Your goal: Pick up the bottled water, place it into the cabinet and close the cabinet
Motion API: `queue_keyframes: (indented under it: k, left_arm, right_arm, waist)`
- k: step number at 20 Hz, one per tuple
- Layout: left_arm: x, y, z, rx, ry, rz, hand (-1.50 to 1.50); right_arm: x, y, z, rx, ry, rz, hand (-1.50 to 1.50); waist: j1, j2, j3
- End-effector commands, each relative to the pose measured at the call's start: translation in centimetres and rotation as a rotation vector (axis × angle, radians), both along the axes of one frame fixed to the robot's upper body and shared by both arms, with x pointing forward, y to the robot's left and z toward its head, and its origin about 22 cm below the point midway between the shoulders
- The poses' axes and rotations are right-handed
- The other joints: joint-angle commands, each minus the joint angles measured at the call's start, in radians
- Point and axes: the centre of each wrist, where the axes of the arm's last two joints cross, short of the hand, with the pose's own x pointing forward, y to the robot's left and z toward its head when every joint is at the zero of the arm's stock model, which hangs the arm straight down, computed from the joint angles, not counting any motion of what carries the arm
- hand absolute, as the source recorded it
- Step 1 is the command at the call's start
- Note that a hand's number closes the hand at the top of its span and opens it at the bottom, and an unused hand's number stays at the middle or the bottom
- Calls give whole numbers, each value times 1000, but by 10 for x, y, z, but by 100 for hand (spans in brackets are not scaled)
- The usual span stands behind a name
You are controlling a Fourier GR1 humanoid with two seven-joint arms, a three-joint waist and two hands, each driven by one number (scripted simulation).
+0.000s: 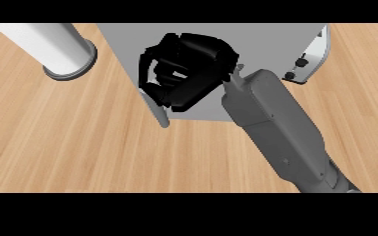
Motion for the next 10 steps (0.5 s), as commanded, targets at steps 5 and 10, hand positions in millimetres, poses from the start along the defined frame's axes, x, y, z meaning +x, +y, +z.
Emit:
queue_keyframes:
  k: [5, 10]
  left_arm:
    - [4, -4, -6, -27, -19, -35, -150]
    - [5, -6, -11, -10, -5, -48, -150]
  right_arm:
    - [31, -19, 40, 86, -129, -234, -150]
    - [27, -12, 61, 98, -176, -305, -150]
  waist:
    - [1, 17, 2]
    - [0, 12, 2]
